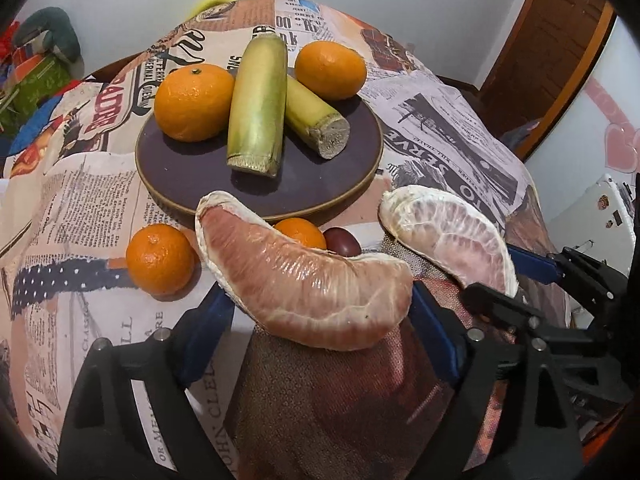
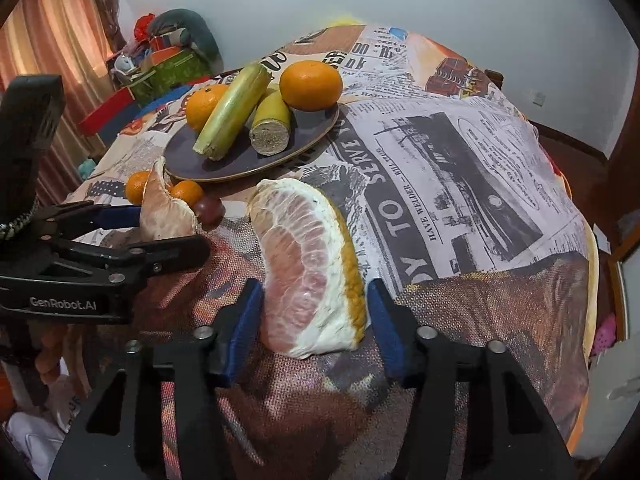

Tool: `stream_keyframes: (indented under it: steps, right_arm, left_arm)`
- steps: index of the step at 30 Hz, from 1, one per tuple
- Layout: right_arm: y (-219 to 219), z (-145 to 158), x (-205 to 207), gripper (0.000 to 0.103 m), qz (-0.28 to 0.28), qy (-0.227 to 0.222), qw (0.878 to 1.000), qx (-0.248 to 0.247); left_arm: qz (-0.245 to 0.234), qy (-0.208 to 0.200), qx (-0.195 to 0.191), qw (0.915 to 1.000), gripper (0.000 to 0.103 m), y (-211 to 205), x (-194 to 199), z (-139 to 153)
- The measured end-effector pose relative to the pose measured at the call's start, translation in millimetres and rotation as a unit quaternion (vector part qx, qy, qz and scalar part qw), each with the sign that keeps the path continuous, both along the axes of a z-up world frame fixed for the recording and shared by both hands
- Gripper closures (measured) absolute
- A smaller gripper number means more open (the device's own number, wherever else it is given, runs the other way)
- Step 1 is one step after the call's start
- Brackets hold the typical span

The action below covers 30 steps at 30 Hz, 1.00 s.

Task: Organize fruits
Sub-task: 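Grasp a pink pomelo segment with each gripper and lift them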

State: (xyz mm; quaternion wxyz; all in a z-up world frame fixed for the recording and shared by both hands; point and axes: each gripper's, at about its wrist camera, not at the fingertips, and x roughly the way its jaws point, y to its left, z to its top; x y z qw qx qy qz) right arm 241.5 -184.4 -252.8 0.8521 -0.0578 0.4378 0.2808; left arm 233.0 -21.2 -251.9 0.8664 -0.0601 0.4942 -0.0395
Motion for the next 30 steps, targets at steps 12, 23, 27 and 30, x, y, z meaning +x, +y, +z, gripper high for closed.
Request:
stream_keyframes:
  steps: [12, 23, 27, 30]
  right_arm:
    - [1.0, 1.1, -5.9, 0.058, -0.009, -0.001, 1.0, 0.005]
    - [5.8, 11.6, -13.0, 0.062, -0.013, -0.011, 1.0, 0.015]
    - [7.3, 20.6, -12.4, 0.063, -0.014, -0.022, 0.999, 0.023]
    - [9.7, 28.1, -10.8, 0.064, -0.013, -0.033, 0.999, 0.028]
  left_arm:
    - [-0.067, -0.019, 0.035, 0.9969, 0.018, 15.1, -50.2, 15.4]
    - [-0.018, -0.044, 0.025, 0.9986, 0.019, 50.3, -75.0, 32.8]
    - [-0.009, -0.055, 0.02, 0.9982, 0.019, 56.3, -72.2, 41.0]
    - [-0.003, -0.064, 0.017, 0.9978, 0.019, 59.2, -70.2, 45.8]
